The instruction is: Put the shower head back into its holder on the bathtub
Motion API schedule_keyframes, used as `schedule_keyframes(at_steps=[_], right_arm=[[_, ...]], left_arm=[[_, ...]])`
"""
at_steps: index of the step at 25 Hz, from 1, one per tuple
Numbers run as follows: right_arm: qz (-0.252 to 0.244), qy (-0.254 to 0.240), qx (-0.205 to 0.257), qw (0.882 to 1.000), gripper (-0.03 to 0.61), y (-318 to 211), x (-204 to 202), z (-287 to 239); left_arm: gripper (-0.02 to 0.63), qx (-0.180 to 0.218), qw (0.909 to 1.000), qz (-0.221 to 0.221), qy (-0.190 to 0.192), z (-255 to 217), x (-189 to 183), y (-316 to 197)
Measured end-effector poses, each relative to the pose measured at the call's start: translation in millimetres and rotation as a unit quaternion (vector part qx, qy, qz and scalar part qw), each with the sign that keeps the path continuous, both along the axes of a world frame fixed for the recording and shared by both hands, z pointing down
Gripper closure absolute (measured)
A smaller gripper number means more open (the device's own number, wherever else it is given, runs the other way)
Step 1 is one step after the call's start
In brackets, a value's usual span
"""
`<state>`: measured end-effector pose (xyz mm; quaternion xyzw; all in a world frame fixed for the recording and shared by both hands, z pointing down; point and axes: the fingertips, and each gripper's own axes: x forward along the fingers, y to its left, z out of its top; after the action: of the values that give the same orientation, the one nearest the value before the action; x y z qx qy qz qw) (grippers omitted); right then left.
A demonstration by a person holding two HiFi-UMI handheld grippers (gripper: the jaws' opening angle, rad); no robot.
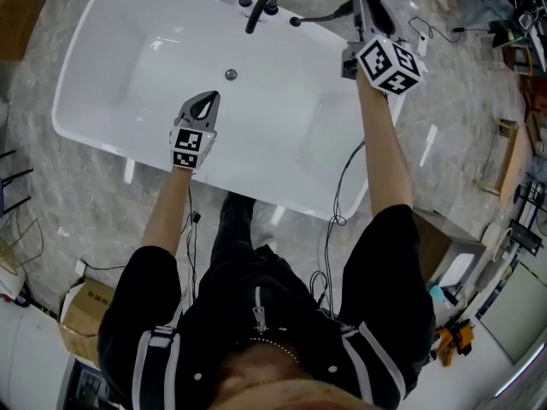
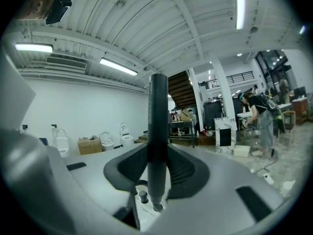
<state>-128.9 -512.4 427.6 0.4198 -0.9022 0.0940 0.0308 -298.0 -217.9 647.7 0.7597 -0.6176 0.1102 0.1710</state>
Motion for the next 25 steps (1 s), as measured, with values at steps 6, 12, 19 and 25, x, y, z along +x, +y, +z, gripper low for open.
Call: schedule_keyframes(at_steps=[6, 12, 19, 25], right_arm=[[-0.012, 0.033, 0.002, 0.999, 0.453, -9.1, -12.6, 27.8], [-0.03, 0.05, -0.007, 0.998, 0.453, -20.4, -24.8, 66.3], [-0.024, 0.055, -0.025, 0.998, 0.453, -35.5, -36.8, 101.5], [-0.019, 0.054, -0.049, 0.997, 0.453, -54.0, -40.3, 143.3]], left_arm=[[0.591, -0.008, 0.9999, -0.009, 0.009, 15.5, -6.2, 2.1], [0.591, -0.003, 0.9999, -0.011, 0.002, 26.9, -8.1, 1.5], [0.591, -0.013, 0.9996, -0.023, 0.007, 45.1, -11.6, 2.7], [0.591, -0.019, 0.9991, -0.038, 0.007, 60.6, -16.7, 8.4]])
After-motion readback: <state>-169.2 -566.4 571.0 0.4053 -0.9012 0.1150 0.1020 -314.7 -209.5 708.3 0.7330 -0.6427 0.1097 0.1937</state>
